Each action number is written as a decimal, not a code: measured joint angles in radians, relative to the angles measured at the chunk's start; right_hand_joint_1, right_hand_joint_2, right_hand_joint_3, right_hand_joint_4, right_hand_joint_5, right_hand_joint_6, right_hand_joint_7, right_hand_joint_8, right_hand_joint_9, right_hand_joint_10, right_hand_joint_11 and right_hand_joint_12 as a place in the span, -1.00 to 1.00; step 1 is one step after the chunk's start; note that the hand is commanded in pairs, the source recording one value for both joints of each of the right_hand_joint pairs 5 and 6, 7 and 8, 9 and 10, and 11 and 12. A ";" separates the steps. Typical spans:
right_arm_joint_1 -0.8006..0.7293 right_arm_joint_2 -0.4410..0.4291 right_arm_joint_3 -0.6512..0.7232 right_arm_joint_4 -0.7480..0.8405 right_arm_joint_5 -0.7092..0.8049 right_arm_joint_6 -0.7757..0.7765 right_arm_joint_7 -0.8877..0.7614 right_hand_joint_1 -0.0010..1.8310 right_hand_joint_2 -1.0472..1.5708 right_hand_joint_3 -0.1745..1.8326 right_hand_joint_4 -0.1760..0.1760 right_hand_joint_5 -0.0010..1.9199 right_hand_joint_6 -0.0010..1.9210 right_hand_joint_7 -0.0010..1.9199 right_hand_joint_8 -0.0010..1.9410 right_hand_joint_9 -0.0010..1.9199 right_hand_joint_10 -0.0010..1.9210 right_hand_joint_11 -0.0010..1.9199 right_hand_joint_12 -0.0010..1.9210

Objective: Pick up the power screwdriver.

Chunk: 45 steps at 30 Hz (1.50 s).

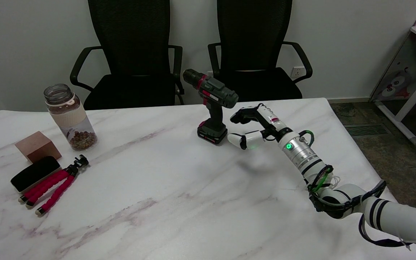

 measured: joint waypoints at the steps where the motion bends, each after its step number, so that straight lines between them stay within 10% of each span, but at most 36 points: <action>1: 0.001 -0.004 -0.001 0.002 0.001 0.000 0.004 -0.07 0.06 0.09 -0.80 -0.31 -0.31 -0.31 -0.32 -0.50 -0.50 -0.40 -0.40; 29: 0.007 -0.050 -0.005 0.075 0.058 -0.024 0.139 -0.11 0.00 0.03 -0.64 -0.59 -0.59 -0.59 -0.59 -0.52 -0.52 -0.40 -0.40; 45: 0.022 -0.086 -0.015 0.118 0.109 -0.052 0.325 -0.16 -0.15 0.03 -0.10 -0.63 -0.63 -0.63 -0.64 -0.59 -0.59 -0.52 -0.52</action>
